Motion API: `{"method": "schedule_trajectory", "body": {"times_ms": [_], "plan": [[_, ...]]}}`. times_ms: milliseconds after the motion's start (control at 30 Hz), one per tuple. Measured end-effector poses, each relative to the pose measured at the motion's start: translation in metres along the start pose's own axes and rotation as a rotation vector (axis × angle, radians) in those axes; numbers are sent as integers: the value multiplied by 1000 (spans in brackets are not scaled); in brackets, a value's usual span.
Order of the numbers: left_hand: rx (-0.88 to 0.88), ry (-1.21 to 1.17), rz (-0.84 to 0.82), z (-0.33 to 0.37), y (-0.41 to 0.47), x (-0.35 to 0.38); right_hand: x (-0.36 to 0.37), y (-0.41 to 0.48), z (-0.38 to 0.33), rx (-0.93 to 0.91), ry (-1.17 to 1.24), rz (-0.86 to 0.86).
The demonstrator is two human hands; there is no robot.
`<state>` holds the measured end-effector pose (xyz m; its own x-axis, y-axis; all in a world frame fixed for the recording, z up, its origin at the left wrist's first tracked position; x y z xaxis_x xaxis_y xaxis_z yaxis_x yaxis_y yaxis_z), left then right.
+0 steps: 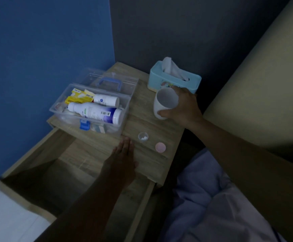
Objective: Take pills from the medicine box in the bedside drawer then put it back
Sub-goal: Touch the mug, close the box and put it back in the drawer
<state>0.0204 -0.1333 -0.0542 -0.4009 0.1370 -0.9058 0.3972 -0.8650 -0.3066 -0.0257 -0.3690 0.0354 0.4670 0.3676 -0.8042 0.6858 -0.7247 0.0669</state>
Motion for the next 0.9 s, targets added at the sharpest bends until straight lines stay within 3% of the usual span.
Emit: {"method": "schedule_trajectory", "body": {"times_ms": [400, 700, 900], "plan": [[-9, -21, 3, -3, 2, 4, 16, -38, -2, 23, -98, -119], [-4, -46, 30, -6, 5, 10, 21, -40, 3, 88, -49, -106], [38, -81, -16, -7, -5, -6, 2, -30, -20, 77, -104, -285]]}}
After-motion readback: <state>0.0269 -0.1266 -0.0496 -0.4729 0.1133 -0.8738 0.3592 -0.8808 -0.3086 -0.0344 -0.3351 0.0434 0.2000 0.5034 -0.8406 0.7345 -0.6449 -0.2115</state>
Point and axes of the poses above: each hand's wrist, its own y-axis towards the middle knuckle, its own x-axis out of the palm, z = x × y, the point moved 4 cm from there along y, towards the middle knuckle, and after that the axes turned 4 degrees about x, right-handed, at the moved point
